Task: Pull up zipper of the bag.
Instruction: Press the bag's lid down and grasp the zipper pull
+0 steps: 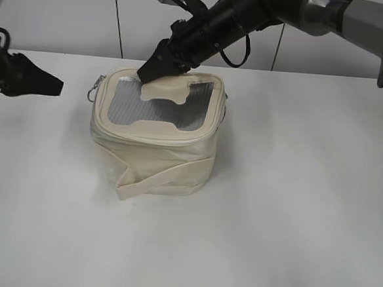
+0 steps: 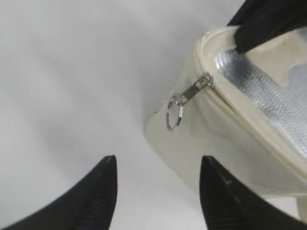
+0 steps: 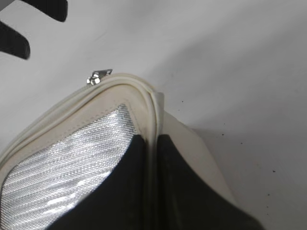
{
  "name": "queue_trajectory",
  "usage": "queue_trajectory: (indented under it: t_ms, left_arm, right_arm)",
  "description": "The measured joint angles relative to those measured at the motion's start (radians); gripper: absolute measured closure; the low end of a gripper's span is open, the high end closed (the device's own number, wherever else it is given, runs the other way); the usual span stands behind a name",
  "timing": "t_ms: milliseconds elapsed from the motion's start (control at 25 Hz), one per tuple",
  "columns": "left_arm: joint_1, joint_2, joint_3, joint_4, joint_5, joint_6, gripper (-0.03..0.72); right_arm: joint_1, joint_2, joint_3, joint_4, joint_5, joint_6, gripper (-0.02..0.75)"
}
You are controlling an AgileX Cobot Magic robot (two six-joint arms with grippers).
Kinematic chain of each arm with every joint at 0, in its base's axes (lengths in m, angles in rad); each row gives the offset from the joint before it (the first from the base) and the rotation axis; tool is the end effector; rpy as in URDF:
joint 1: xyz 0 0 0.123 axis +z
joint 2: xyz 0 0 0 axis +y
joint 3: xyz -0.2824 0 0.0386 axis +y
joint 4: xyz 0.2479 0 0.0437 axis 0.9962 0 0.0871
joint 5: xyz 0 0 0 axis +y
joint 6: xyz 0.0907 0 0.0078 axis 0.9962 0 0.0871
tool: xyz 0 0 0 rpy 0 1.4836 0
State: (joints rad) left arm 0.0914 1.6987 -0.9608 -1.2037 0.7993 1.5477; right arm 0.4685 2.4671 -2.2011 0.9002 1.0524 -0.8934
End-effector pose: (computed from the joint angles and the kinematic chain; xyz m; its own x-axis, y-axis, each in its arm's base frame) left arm 0.3276 -0.0312 0.2067 -0.6109 0.2892 -0.7370 0.6456 0.7208 -0.2522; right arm 0.4457 0.2950 0.1898 -0.4967 -0.5214 -0.6938 -0.8669 0.3368 0.3675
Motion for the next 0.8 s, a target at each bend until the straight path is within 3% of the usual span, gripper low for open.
queue_trajectory:
  t_ms: [240, 400, 800]
  left_arm:
    - [-0.183, 0.0, -0.001, 0.14, -0.224, 0.021, 0.259]
    - [-0.262, 0.0, -0.001, 0.153, -0.365, 0.027, 0.258]
    - [-0.294, 0.072, -0.008, 0.11, -0.452, 0.028, 0.26]
  right_arm:
    - [0.0, 0.0, 0.0, 0.0, 0.0, 0.002, 0.686]
    - [0.0, 0.0, 0.0, -0.001, 0.0, 0.006, 0.686]
    - [0.0, 0.0, 0.0, -0.001, 0.0, 0.009, 0.686]
